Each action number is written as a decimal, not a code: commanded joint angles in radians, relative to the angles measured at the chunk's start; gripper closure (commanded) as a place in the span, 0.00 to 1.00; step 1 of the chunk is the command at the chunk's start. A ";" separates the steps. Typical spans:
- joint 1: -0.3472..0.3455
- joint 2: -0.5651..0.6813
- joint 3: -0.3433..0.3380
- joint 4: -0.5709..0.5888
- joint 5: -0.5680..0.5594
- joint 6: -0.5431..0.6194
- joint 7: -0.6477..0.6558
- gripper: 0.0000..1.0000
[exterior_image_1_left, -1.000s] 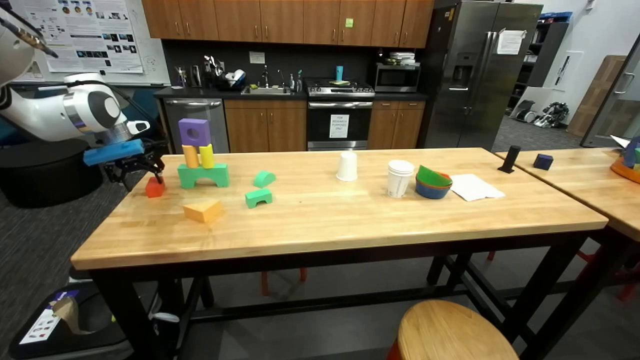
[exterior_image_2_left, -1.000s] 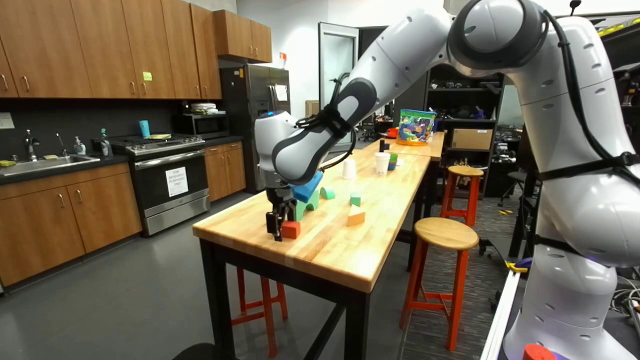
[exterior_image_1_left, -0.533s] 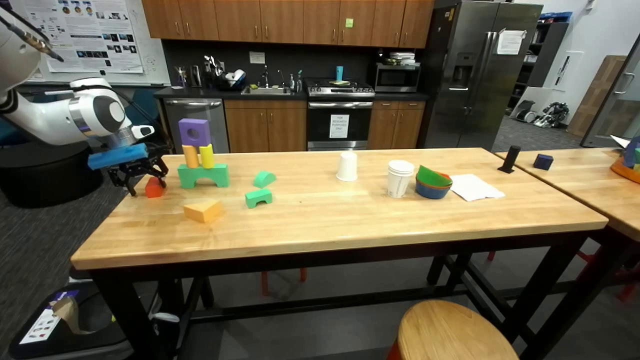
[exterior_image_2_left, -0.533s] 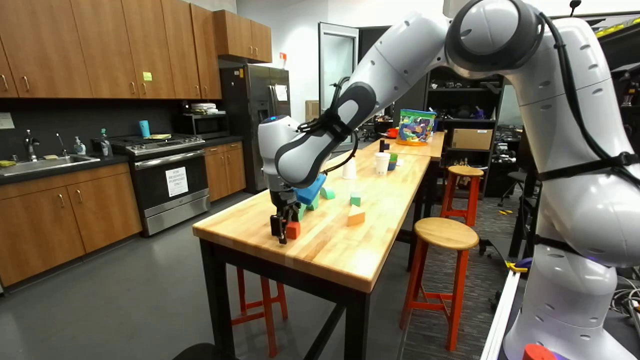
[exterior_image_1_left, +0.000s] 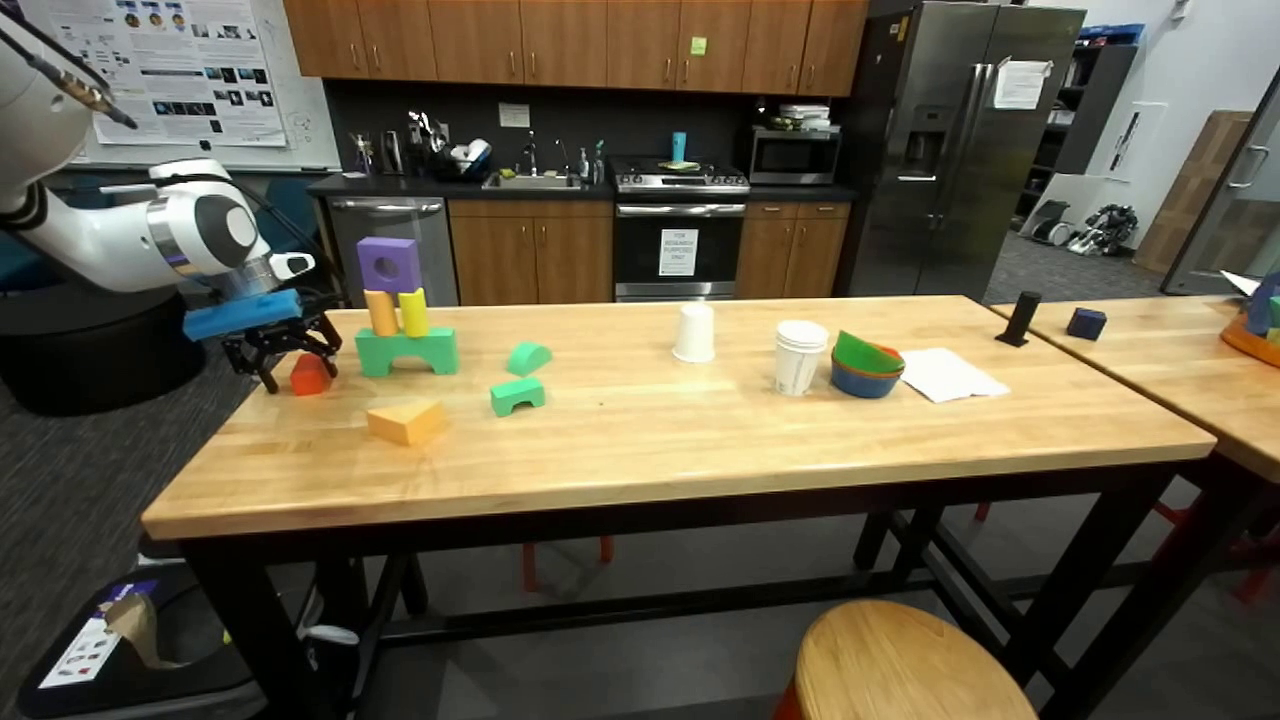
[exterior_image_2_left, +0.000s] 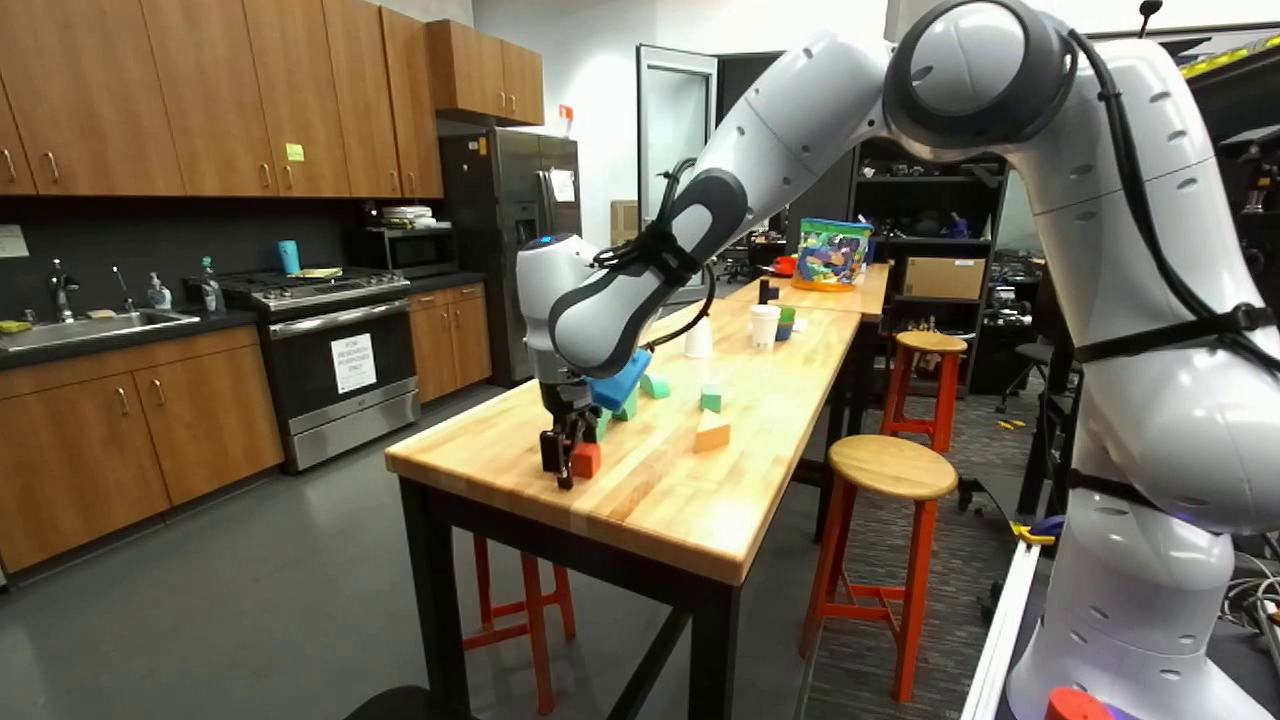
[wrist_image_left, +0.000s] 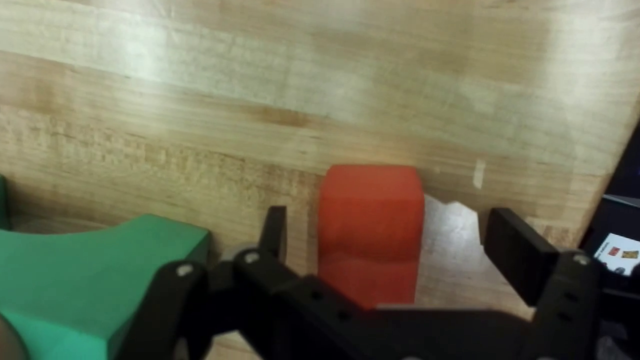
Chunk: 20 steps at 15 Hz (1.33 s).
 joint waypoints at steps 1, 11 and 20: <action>0.003 0.030 0.001 0.046 0.011 -0.005 -0.020 0.00; -0.002 -0.028 0.028 0.041 0.057 -0.039 -0.103 0.63; -0.007 -0.156 0.037 0.009 0.048 -0.170 -0.172 0.84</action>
